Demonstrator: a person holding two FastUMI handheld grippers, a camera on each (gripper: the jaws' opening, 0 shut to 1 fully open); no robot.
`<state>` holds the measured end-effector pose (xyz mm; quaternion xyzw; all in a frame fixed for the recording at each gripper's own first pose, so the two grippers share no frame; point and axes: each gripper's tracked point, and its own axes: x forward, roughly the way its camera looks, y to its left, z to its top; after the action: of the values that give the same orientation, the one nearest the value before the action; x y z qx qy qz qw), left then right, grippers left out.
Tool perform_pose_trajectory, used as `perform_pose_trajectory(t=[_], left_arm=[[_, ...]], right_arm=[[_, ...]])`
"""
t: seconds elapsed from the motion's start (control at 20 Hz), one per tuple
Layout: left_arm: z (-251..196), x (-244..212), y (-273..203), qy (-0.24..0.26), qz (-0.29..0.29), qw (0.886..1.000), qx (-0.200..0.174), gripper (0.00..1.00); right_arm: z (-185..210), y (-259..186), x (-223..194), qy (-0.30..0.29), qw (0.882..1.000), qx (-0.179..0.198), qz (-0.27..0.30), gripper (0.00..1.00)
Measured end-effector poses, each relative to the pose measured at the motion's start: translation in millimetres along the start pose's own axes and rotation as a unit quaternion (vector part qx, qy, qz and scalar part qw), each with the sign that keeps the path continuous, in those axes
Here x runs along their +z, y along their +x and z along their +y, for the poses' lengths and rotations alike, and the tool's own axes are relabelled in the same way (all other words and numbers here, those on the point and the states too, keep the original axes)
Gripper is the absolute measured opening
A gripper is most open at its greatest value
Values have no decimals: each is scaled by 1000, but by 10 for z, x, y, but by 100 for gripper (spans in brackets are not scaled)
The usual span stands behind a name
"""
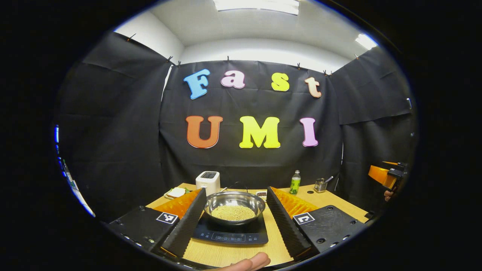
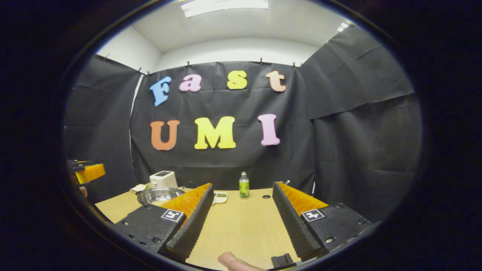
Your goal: First push the handle of the pot to place it horizontally, then grasp the pot with both hands and set it on the induction cooktop.
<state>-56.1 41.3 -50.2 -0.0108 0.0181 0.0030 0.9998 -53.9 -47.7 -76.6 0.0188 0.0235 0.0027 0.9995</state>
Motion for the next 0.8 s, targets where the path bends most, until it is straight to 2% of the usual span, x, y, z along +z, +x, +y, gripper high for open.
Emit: perform_pose_trajectory(t=[0.8], left_arm=[[-91, 28, -41, 3, -6, 1000, -10, 95]], right_arm=[[30, -79, -11, -4, 1000, 0, -10, 96]])
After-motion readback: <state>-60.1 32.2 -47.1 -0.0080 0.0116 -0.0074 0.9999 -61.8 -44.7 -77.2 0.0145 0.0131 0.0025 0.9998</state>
